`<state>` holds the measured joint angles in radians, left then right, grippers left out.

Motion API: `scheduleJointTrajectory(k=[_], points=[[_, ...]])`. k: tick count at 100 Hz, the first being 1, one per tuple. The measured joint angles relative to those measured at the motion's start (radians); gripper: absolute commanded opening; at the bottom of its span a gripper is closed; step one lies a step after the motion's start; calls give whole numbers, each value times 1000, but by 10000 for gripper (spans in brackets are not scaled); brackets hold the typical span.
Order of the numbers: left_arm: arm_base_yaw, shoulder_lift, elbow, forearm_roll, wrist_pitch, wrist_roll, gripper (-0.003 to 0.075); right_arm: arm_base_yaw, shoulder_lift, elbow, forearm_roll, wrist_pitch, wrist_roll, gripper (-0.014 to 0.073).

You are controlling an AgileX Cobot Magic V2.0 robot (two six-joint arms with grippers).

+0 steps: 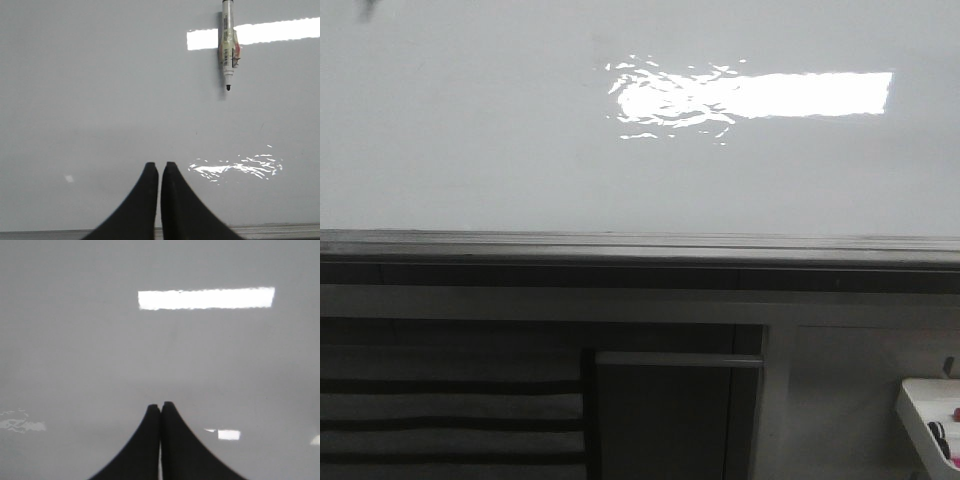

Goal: Write number 3 on whiteboard

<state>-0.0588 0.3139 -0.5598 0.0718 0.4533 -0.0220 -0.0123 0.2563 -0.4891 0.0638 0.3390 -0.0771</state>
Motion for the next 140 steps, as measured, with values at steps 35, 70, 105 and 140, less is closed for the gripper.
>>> scheduleJointTrajectory(k=[35, 70, 105, 140], points=[[0, 2, 0, 13, 2, 0, -2, 0, 0, 0, 0, 0, 0, -60], [0, 2, 0, 29, 2, 0, 470, 0, 0, 0, 0, -18, -1, 539], [0, 2, 0, -8, 2, 0, 389, 0, 0, 0, 0, -30, -1, 617], [0, 10, 0, -26, -12, 0, 318, 0, 0, 0, 0, -30, -1, 617]])
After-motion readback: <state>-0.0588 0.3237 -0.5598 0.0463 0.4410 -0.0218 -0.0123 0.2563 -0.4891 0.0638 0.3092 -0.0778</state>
